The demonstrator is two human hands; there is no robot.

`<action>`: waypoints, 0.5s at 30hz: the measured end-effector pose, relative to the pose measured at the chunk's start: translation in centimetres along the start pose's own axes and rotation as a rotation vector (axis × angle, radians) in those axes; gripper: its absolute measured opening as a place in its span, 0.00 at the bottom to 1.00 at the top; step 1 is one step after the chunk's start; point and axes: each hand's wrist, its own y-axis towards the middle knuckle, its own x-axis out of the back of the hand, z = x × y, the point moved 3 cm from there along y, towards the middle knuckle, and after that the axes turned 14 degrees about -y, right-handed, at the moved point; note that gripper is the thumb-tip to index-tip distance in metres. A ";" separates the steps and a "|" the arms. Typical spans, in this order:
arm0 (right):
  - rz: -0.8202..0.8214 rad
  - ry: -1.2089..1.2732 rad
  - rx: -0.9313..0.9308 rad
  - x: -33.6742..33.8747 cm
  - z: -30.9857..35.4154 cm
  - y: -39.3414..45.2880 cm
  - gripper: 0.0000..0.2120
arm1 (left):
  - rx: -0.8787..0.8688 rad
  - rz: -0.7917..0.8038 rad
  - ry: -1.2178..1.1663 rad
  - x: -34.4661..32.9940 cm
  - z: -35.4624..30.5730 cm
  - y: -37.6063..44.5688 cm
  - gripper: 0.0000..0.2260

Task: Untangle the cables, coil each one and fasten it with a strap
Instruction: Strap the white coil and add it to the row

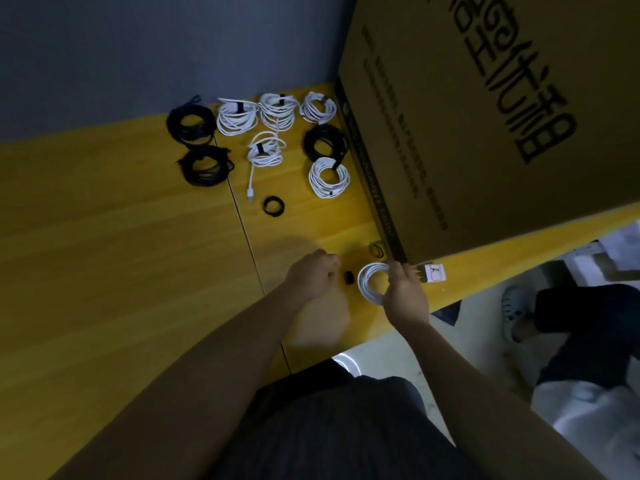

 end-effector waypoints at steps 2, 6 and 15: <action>0.024 -0.051 0.004 -0.1 -0.1 0.1 0.23 | -0.014 0.028 -0.002 -0.8 -0.1 0.8 0.17; 0.046 -0.101 0.011 -0.4 -0.2 0.3 0.25 | -0.037 0.040 -0.048 -2.2 -0.1 2.1 0.20; -0.027 0.044 0.088 -0.4 0.0 2.0 0.19 | -0.058 -0.159 -0.269 -1.8 0.5 2.1 0.07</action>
